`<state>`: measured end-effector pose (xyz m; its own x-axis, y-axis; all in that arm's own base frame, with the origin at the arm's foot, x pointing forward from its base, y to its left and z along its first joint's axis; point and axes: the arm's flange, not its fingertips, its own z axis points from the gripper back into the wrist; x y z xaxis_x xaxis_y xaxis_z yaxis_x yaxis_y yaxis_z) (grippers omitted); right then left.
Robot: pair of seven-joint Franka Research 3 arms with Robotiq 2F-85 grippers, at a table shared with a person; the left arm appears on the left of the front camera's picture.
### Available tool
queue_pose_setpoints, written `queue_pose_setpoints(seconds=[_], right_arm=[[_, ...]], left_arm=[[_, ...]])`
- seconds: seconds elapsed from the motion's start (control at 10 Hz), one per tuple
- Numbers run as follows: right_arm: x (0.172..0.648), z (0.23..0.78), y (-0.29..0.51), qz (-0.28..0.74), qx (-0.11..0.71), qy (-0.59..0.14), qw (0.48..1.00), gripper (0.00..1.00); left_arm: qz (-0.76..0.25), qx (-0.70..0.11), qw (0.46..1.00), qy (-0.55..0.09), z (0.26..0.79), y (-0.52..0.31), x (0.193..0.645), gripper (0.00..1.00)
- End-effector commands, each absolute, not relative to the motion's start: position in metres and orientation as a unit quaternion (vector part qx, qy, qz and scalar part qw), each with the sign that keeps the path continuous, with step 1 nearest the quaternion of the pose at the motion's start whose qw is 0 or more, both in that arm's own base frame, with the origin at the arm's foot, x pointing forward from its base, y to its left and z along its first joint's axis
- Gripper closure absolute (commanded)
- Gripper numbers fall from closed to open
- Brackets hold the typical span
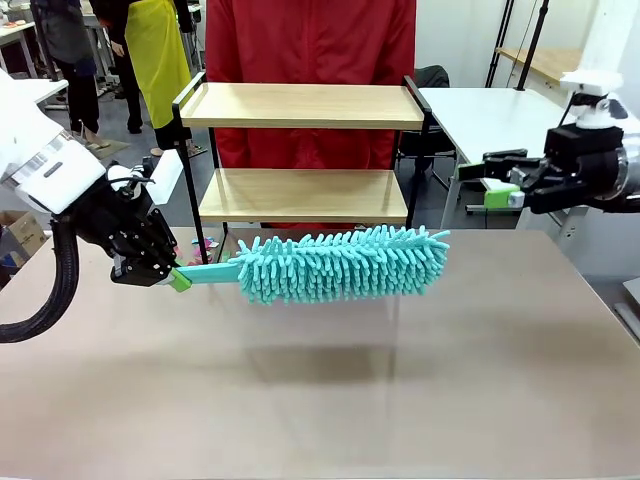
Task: Clean the shelf.
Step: Hand the Duster back to the human.
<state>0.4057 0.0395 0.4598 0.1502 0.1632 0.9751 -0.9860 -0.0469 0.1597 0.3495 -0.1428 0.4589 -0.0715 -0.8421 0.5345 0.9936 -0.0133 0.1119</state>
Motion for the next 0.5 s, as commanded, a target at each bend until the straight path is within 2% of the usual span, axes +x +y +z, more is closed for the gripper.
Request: queue_pose_setpoints(seconds=[0.0, 0.4], right_arm=[[0.397, 0.448, 0.04, 0.517, 0.491, -0.393, 0.58, 0.0], [0.386, 0.421, 0.056, 0.537, 0.44, -0.396, 0.601, 0.0]], left_arm=[[-0.688, -0.172, 0.662, -0.244, 0.463, -0.144, 0.348, 0.87], [-0.688, -0.172, 0.662, -0.244, 0.463, -0.144, 0.348, 0.87]])
